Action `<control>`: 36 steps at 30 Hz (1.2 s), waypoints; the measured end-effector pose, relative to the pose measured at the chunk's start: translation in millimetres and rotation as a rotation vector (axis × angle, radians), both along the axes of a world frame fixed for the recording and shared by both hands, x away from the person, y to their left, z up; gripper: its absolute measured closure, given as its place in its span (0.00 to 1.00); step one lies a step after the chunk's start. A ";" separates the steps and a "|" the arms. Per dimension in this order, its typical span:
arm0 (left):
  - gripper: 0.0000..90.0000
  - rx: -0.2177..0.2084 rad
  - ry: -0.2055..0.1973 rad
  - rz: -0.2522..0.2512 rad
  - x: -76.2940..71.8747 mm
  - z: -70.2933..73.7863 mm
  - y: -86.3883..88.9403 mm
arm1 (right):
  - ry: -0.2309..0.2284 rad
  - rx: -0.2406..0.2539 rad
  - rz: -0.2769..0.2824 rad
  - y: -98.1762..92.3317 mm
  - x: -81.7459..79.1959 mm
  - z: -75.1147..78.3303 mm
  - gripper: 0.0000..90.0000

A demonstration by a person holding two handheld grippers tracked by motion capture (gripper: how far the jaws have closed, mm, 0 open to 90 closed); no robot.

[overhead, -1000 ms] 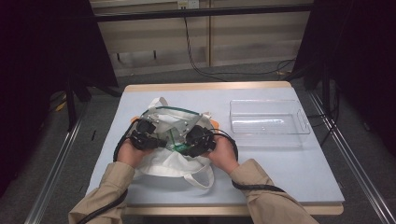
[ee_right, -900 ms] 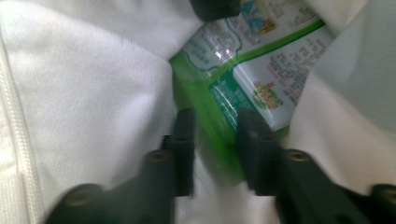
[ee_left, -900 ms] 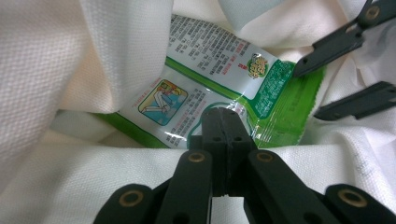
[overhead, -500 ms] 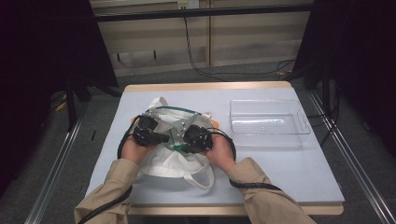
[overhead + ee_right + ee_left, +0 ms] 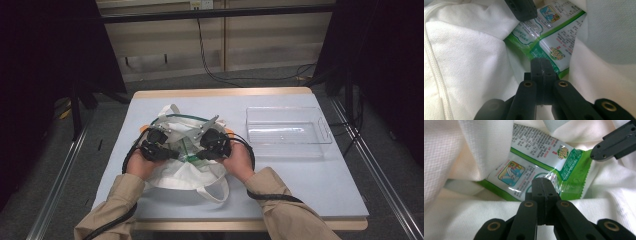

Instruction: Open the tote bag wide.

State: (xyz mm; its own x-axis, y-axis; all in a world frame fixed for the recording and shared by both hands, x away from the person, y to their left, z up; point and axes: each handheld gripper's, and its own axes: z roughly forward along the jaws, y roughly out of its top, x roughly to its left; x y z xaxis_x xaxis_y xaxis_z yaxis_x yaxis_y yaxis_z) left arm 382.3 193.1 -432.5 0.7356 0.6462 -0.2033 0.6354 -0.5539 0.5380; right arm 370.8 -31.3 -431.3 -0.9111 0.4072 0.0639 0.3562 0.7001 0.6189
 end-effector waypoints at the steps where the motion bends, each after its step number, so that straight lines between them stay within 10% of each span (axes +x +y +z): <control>1: 1.00 -0.003 0.002 -0.003 -0.6 0.3 1.0 | 0.002 0.006 -0.003 0.1 -0.3 -0.4 1.00; 7: 1.00 -0.008 -0.003 0.000 -3.7 1.7 3.2 | 0.040 0.006 0.023 0.3 1.1 -2.6 1.00; 15: 1.00 -0.004 -0.006 0.005 -1.9 1.3 1.4 | -0.056 -0.055 0.031 5.3 -4.3 -10.0 0.75; 22: 1.00 -0.001 -0.003 0.005 -1.5 0.2 2.2 | -0.081 -0.129 0.041 11.4 -3.3 -17.2 0.93; 36: 1.00 -0.027 -0.012 0.033 -10.0 5.3 13.0 | 0.068 -0.044 -0.065 0.9 4.8 -1.4 1.00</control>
